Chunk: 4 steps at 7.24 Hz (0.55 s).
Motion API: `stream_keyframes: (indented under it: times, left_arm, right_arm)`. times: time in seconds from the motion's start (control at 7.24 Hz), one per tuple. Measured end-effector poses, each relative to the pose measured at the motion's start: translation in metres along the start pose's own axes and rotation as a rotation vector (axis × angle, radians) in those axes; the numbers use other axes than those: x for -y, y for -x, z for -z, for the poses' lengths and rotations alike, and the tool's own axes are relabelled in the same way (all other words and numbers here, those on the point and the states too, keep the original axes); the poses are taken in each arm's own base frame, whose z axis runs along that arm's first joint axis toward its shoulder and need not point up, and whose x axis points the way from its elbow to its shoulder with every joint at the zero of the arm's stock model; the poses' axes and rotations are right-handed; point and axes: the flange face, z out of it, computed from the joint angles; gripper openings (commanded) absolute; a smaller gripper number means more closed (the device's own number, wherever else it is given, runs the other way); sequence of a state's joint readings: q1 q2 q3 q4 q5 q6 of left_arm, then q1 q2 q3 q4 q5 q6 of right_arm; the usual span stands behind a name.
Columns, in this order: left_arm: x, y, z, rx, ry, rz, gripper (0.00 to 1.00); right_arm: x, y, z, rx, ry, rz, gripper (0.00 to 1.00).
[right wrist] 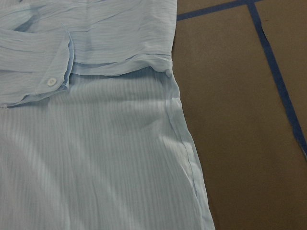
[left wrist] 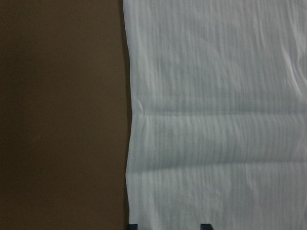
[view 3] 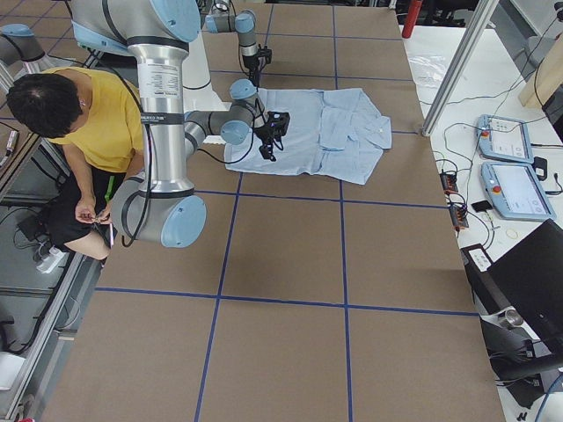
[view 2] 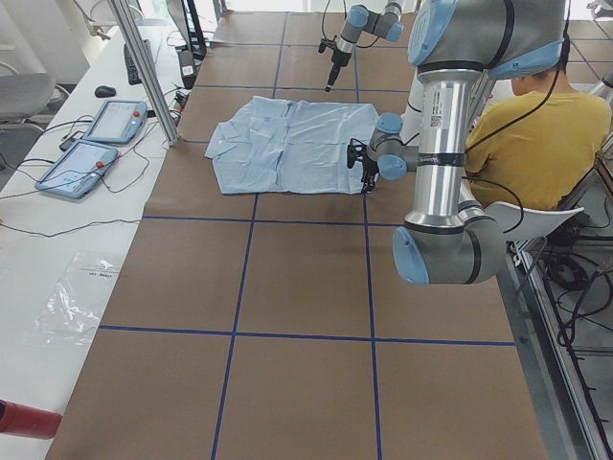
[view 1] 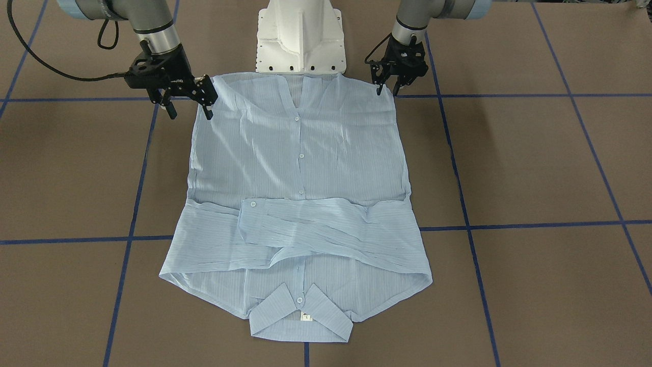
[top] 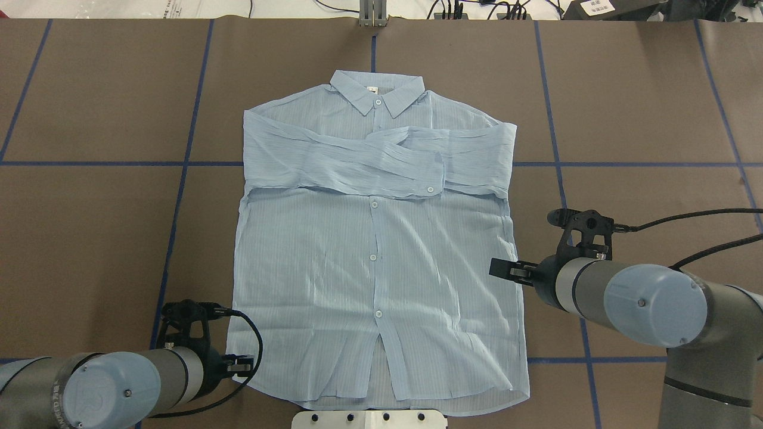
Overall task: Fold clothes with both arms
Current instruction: 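Lower both grippers to the hem corners nearest the robot and grasp them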
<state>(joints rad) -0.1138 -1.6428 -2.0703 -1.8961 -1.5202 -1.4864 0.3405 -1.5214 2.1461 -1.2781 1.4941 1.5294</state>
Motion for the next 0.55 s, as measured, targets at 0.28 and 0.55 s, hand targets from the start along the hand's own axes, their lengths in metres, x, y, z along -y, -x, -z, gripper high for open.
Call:
stream_keyframes:
  times: [0.28,0.55]
  left_arm:
    - [-0.0067,-0.0013,-0.0018,0.003,0.009,-0.008,0.11]
    - [-0.0092,-0.0018,-0.0023,0.004,0.011,-0.011,0.0]
  right_arm:
    - [-0.0001,-0.001,-0.0004,-0.003,0.0,0.0,1.0]
    - [-0.0002,-0.0027,-0.0008,-0.005,0.0,0.0,1.0]
